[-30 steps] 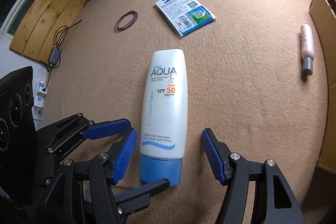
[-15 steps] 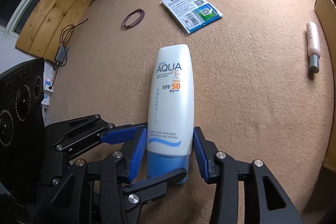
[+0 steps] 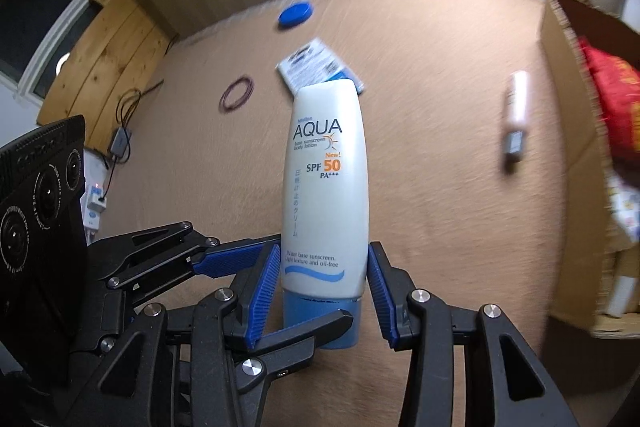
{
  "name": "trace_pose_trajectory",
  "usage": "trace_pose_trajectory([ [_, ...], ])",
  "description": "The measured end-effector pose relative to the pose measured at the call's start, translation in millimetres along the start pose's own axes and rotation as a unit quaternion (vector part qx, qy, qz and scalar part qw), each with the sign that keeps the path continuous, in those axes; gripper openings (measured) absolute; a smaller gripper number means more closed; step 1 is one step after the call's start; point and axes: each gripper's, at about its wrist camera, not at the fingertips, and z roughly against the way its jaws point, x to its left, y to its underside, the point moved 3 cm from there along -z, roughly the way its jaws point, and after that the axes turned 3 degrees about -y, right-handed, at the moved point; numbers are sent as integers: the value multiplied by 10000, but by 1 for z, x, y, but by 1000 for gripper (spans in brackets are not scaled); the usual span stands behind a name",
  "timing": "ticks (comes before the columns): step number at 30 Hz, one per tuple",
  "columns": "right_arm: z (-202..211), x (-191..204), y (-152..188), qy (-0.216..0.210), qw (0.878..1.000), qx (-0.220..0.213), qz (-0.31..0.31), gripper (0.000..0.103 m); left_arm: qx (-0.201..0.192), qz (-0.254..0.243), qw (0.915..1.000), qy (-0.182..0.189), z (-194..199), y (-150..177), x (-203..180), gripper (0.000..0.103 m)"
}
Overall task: Organize objects
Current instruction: 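Grasp the sunscreen bottle with the right tool from the left tool, then carry the sunscreen bottle into the box with the right tool and release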
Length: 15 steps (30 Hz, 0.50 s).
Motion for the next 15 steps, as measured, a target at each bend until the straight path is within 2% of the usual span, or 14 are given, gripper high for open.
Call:
trace_pose_trajectory([
  [8, 55, -39, -9, 203, 9983, -486, -253, 41, -205, -432, 9987, 182, -4, -41, -54, 56],
  [15, 91, -79, -12, 426, 9940, -832, -567, 41, -274, -824, 9956, 349, -25, -78, -112, 55],
])
